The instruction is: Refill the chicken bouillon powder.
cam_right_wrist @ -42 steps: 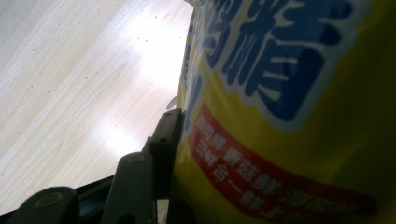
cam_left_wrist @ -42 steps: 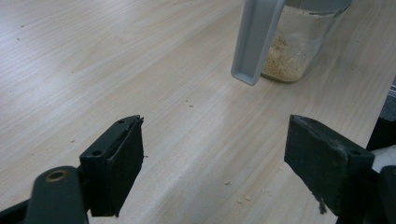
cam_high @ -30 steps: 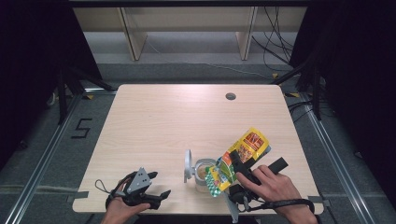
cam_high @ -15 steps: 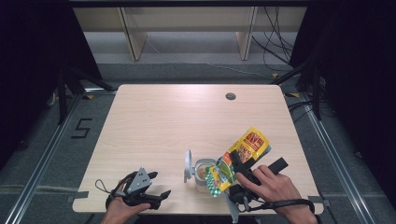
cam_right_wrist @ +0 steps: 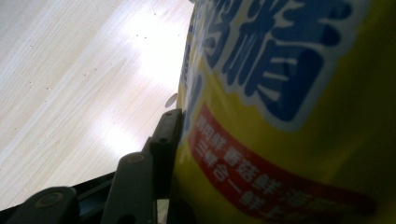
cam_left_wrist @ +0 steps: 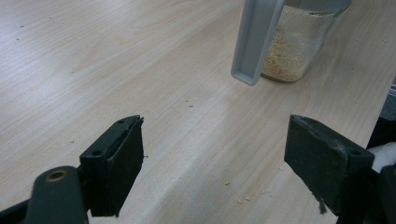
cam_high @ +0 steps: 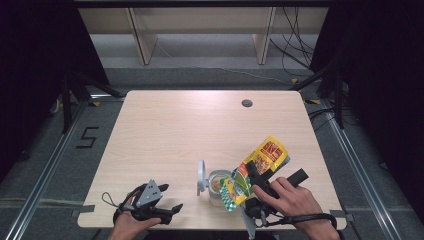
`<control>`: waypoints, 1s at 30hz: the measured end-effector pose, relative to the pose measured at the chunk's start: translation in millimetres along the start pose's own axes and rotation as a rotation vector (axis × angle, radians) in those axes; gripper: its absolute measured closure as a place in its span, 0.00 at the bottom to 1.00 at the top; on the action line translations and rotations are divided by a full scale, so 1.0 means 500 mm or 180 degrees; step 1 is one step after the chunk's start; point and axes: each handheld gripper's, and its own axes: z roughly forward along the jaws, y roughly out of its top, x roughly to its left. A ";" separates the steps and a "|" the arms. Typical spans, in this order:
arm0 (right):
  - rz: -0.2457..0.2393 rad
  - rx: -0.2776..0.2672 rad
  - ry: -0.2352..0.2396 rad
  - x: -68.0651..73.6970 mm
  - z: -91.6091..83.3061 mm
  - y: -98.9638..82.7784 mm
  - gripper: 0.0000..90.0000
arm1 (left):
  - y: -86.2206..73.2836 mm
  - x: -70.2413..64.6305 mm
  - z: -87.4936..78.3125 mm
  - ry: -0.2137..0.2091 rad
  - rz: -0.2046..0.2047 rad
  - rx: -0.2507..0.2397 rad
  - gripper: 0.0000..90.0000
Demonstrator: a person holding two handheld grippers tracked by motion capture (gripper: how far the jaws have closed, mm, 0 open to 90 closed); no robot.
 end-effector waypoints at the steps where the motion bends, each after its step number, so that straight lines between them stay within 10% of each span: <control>1: 0.0024 0.0025 0.0003 0.001 -0.001 0.000 0.62 | 0.000 0.000 0.000 0.0000 -0.0003 0.0000 0.21; 4: -0.0152 -0.0024 0.0079 -0.006 0.002 -0.001 0.62 | 0.000 0.000 0.000 0.0000 -0.0003 0.0000 0.21; 30: -0.0147 -0.0036 0.0035 -0.005 0.002 0.003 0.62 | 0.000 0.000 0.000 0.0000 0.0001 0.0001 0.21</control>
